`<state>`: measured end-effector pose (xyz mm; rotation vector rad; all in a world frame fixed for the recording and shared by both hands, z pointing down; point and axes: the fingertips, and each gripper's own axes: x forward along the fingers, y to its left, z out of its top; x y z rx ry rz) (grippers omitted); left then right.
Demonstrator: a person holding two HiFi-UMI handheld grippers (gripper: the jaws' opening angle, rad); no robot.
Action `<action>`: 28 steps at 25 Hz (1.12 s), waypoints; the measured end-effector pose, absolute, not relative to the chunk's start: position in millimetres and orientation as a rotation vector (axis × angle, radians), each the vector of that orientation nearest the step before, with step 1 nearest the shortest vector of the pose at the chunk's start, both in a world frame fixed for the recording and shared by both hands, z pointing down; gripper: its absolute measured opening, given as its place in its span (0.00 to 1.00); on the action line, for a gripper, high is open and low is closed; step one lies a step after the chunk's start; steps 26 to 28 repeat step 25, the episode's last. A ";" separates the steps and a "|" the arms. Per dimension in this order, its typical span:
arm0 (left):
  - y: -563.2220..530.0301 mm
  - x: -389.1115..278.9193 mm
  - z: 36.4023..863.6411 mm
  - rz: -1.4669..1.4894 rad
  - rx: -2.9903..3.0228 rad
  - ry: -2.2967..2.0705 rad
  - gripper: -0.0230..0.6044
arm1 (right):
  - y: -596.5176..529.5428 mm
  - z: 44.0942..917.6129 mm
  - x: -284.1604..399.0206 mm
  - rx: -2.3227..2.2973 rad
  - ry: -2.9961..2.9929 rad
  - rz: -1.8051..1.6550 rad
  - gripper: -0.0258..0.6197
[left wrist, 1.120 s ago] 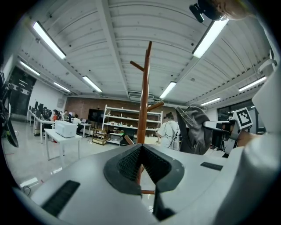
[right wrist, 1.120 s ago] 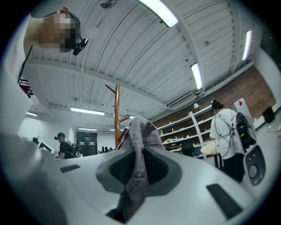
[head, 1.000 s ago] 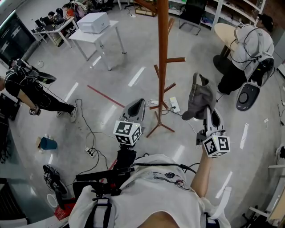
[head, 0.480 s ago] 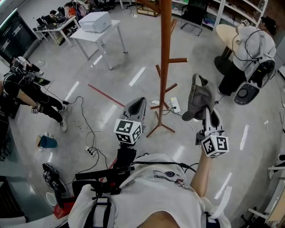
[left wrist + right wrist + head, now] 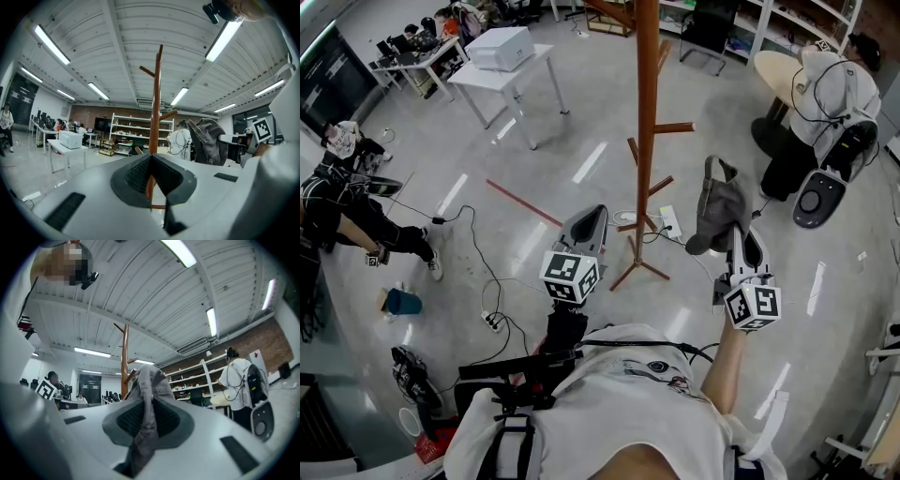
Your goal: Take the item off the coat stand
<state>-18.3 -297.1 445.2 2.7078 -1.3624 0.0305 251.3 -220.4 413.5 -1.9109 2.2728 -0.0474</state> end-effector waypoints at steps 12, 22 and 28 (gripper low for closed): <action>-294.8 -15.0 446.5 0.029 2.713 -1.346 0.03 | -218.3 413.2 249.8 -1.918 2.265 -0.040 0.11; -296.3 -15.6 447.2 0.028 2.709 -1.346 0.03 | -221.1 411.2 246.0 -1.906 2.273 -0.035 0.11; -297.1 -13.8 448.8 0.026 2.710 -1.348 0.03 | -221.8 412.4 247.0 -1.903 2.274 -0.029 0.11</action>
